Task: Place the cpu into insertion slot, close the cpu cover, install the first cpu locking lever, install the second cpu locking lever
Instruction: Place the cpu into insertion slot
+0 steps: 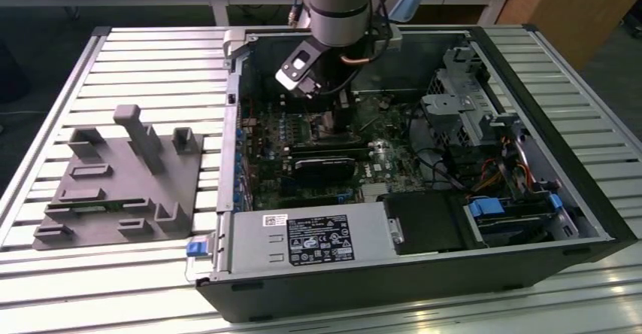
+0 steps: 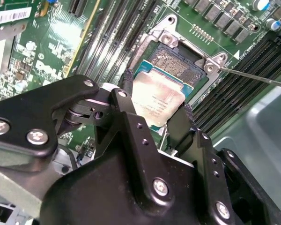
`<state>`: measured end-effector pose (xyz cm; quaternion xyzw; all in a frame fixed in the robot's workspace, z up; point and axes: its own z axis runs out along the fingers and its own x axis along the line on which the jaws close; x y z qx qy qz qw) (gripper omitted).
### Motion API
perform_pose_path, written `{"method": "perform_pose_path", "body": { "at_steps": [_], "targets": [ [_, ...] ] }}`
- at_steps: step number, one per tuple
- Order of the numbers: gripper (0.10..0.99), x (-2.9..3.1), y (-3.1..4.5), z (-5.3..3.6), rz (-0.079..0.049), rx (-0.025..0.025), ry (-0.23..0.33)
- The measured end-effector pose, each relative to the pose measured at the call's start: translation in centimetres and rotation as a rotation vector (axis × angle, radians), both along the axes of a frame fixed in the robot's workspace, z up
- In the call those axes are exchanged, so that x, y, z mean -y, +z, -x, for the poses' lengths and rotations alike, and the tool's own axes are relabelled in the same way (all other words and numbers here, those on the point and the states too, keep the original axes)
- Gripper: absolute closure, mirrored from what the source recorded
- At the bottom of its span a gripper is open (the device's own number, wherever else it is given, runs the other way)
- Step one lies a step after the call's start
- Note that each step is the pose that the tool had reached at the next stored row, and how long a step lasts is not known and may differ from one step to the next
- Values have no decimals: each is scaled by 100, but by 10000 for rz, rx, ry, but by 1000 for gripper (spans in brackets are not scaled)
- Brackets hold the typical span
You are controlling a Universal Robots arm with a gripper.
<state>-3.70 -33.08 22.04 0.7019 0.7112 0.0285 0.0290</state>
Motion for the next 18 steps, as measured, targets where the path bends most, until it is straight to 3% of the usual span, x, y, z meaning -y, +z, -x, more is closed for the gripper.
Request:
{"method": "perform_pose_path", "body": {
  "at_steps": [9, 18],
  "targets": [
    [545, -85, -48, 12, -2, 1, -321],
    [545, -94, -159, 21, -1, 1, -361]
  ]
}}
